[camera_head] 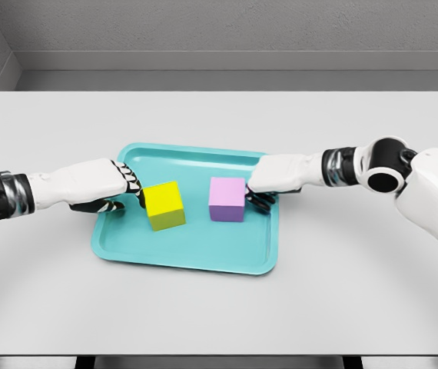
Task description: Push two cubes
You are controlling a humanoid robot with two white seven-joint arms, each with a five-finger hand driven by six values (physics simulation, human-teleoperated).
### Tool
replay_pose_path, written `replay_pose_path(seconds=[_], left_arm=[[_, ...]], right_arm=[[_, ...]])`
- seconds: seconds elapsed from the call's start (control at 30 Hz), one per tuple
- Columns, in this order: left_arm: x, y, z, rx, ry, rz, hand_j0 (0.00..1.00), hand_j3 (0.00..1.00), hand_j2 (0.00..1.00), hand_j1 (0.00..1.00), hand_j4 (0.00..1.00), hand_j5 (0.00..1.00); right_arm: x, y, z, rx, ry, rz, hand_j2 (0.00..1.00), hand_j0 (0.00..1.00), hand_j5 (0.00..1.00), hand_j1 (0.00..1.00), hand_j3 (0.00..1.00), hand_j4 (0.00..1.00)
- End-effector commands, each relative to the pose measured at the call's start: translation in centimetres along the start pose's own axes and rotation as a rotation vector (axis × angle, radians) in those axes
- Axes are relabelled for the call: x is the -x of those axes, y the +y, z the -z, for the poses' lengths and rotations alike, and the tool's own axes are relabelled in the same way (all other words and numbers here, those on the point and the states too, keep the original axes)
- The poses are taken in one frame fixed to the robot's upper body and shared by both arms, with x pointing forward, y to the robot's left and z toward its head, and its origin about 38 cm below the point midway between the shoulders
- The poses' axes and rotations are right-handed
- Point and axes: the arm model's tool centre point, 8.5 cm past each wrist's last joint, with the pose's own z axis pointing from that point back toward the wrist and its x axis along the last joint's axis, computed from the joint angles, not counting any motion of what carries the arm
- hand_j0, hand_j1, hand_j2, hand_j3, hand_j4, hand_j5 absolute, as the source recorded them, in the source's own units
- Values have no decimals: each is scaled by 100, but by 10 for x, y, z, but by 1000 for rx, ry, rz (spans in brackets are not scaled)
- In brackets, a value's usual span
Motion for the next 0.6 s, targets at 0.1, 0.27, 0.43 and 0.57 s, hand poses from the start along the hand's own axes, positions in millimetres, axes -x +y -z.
replay_pose_path(seconds=[0.1,0.27,0.43,0.57], left_arm=[[0,-3,-1,12,1,10,63,63,63,63,63,63],[2,-4,-2,6,2,-7,62,62,62,62,62,62],[8,-8,-1,7,15,-29,62,62,62,62,62,62],[7,-7,2,0,9,-33,61,61,61,61,61,61]], right_arm=[[-3,-2,5,8,-12,3,10,10,10,10,10,10],[-5,-3,8,7,-20,2,10,10,10,10,10,10],[-5,-3,8,6,-19,3,10,10,10,10,10,10],[-8,-7,13,8,-31,-5,10,10,10,10,10,10]])
